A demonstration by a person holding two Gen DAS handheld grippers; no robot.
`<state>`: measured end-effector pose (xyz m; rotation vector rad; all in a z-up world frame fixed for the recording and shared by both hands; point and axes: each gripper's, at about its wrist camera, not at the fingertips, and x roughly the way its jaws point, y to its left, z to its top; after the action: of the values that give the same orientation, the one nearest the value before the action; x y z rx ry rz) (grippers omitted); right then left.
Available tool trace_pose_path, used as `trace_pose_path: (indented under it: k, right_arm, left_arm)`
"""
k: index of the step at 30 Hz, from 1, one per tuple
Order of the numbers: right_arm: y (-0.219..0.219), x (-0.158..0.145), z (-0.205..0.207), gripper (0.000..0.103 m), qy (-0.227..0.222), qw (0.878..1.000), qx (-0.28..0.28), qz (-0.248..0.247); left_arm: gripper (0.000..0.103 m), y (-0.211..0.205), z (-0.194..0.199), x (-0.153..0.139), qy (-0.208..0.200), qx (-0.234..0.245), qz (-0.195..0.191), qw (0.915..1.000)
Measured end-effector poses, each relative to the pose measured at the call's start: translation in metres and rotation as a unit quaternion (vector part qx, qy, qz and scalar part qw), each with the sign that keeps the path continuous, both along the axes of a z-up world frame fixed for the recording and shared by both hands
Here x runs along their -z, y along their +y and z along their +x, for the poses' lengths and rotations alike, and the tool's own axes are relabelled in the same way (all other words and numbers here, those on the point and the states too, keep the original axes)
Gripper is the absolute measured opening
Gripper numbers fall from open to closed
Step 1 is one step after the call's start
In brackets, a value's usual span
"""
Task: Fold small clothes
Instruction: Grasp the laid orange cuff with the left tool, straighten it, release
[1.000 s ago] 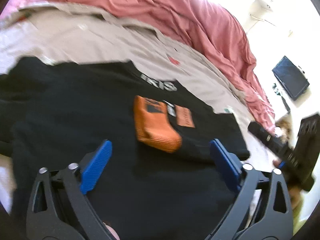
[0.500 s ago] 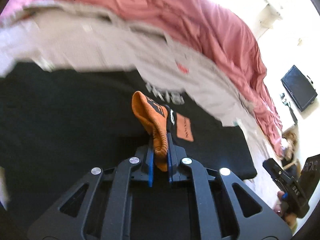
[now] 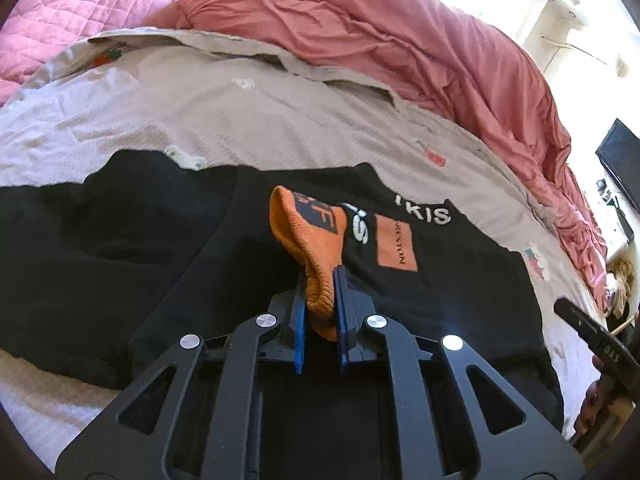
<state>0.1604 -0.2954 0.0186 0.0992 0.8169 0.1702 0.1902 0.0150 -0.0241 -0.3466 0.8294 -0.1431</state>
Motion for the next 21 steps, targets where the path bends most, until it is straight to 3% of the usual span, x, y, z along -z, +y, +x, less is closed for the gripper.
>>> trace_pose_path:
  k: [4, 6, 8, 14, 21]
  right_arm:
    - [0.012, 0.015, 0.023, 0.046, 0.021, 1.000, -0.008, -0.022]
    - [0.010, 0.033, 0.035, 0.049, 0.056, 0.997, 0.008, -0.057]
    - [0.004, 0.048, 0.041, 0.049, 0.085, 0.995, 0.015, -0.057]
    - [0.003, 0.051, 0.039, 0.049, 0.081, 0.995, 0.012, -0.052]
    - [0.000, 0.024, 0.010, 0.055, 0.040, 0.999, -0.004, -0.019]
  left_arm:
    - [0.007, 0.002, -0.003, -0.001, -0.003, -0.003, 0.013, 0.9999]
    - [0.008, 0.003, -0.002, 0.001, 0.002, -0.006, 0.016, 0.9999]
    - [0.009, 0.005, 0.000, 0.005, 0.014, -0.010, 0.014, 0.9998]
    - [0.010, 0.019, -0.002, 0.008, 0.021, -0.031, -0.001, 0.9993]
    - [0.009, 0.022, -0.014, -0.016, -0.037, -0.045, 0.018, 0.9981]
